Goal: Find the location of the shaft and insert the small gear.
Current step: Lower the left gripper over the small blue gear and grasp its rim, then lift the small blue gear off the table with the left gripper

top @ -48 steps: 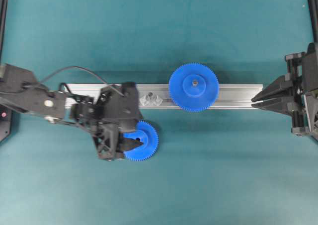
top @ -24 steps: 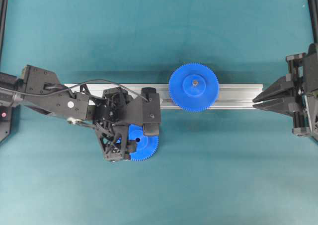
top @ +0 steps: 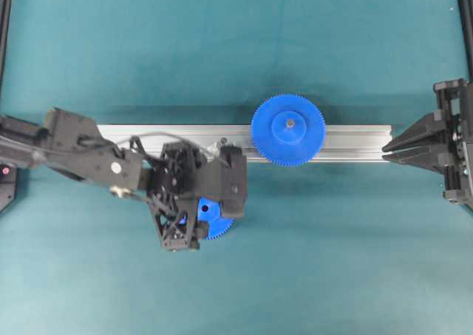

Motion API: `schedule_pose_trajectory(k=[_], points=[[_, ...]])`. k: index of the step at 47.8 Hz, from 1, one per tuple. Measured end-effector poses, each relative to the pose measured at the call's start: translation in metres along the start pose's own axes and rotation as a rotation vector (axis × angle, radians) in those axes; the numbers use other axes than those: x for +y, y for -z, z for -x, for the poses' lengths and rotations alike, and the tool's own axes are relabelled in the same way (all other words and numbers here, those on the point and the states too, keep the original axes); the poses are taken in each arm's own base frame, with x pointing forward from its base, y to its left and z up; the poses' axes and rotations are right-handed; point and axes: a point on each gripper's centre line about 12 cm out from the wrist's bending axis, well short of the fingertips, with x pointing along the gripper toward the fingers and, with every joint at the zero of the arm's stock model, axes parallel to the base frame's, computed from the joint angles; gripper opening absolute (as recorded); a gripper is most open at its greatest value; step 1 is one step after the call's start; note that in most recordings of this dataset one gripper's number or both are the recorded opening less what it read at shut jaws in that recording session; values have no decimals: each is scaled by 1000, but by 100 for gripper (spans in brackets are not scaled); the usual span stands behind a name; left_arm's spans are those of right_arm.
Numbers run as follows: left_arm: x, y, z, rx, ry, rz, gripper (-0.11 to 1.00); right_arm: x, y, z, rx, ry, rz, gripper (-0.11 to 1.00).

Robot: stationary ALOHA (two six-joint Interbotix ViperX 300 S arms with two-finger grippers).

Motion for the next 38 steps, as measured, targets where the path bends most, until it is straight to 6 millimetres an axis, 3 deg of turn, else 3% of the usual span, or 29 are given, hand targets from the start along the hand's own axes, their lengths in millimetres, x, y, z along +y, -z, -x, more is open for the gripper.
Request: schedule_pose_trajectory(k=[38], points=[[1,4,-15,33,-6,-6,89,0,3,-1,-8,1,-4,21]])
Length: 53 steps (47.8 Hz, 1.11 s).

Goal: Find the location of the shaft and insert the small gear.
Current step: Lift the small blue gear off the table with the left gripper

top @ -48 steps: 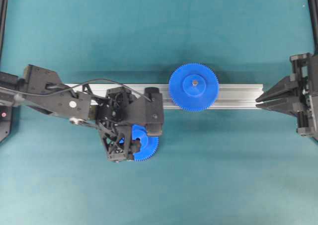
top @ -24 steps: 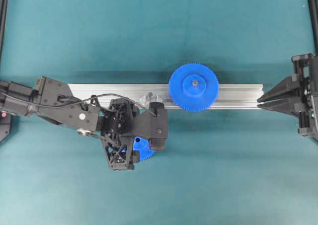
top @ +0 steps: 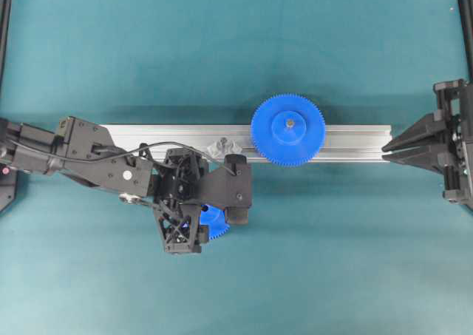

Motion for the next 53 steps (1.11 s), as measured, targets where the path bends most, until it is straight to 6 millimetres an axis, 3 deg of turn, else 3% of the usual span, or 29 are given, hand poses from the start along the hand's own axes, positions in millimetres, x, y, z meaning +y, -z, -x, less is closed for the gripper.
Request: schedule_pose_trajectory(k=[44,49,53], points=[[5,3,-11,22,-9,14,88,-1,4,6,-54,-3,-66,21],[5,3,-11,33,-11,18,84,-1,5,6,-54,-3,-66,21],[6,5,-11,61,-15,18,72,-1,5,6,-52,-2,-66,21]])
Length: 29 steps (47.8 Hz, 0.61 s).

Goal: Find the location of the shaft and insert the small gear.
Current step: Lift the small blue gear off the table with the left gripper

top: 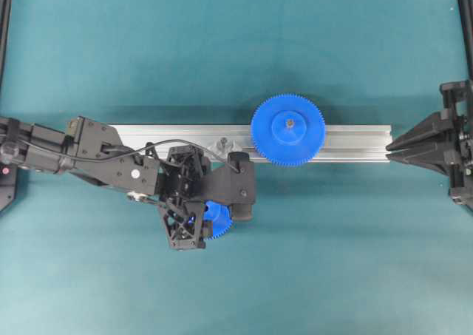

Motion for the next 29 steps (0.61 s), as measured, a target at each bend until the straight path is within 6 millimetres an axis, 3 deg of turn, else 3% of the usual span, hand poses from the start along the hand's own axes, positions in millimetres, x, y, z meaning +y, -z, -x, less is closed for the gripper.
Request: schedule_pose_trajectory(k=[3,15,29], points=[[-2,2,0,20,-1,-6,66,0,0,0,-2,0,0,21],[-2,4,2,64,-8,-15,65,0,0,0,-2,0,1,21],[-3,-15,22,38,-7,-14,65,0,0,1,-3,0,1,21]])
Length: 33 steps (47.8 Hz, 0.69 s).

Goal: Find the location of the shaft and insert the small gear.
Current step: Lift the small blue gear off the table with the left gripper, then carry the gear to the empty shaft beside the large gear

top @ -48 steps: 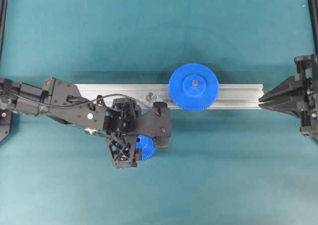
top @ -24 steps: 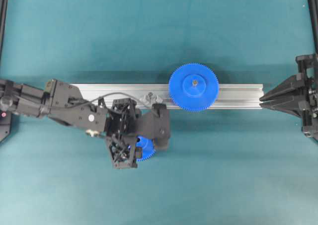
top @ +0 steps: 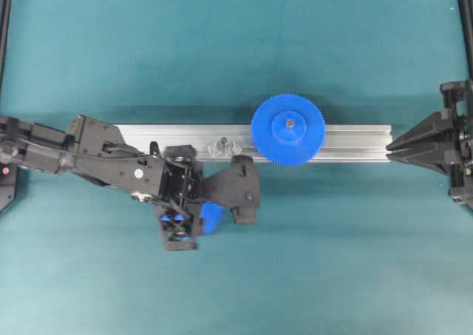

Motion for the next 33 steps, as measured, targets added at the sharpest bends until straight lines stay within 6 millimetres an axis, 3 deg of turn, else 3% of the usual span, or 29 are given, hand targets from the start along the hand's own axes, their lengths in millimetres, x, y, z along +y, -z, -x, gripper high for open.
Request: schedule_pose_trajectory(k=[10,21,33], points=[[6,-20,35,-25,-7,-65,65,0,1,1,-3,0,0,21],[35,-37,67,-74,-39,-121,65,0,1,3,-15,-2,-1,21],[67,-44,76,-99,-77,-124,65,0,1,5,-23,-3,-1,21]])
